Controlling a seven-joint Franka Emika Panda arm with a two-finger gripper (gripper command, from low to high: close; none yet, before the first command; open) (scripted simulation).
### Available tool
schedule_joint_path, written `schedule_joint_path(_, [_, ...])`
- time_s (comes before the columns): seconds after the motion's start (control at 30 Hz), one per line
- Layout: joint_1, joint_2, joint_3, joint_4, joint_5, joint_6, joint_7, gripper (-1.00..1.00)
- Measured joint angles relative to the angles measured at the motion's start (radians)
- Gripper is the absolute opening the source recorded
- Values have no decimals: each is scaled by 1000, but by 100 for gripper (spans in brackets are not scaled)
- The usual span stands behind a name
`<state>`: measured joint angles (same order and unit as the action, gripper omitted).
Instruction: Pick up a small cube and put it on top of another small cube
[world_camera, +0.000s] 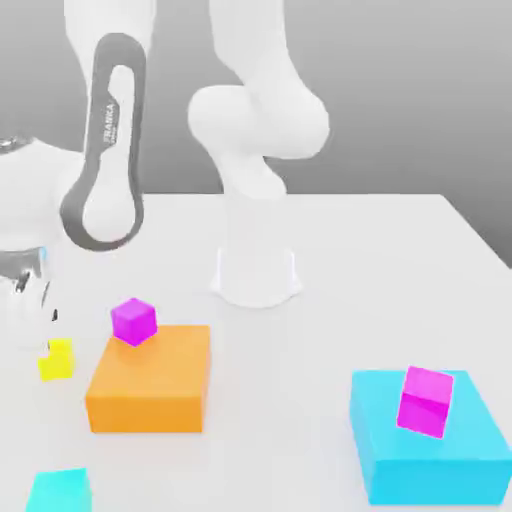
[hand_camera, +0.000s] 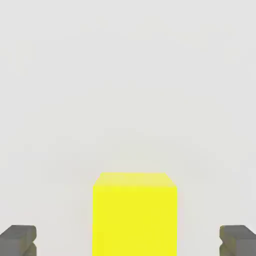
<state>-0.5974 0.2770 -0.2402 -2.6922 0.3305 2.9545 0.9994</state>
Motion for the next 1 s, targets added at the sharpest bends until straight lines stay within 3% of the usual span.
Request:
schedule_joint_path(0.03, [-33,35,41,9,35,27,-27,0])
schedule_joint_path(0.07, [-57,61,71,15,61,46,-46,-100])
schedule_joint_path(0.3, [-59,63,73,16,62,48,-47,-100])
schedule_joint_path(0.5, [45,-130,-83,-34,-164,-90,124,-100])
schedule_joint_path(0.63, [160,-195,15,0,-222,-186,85,-100])
schedule_joint_path(1.0, [684,-307,287,154,-272,-447,-182,-100])
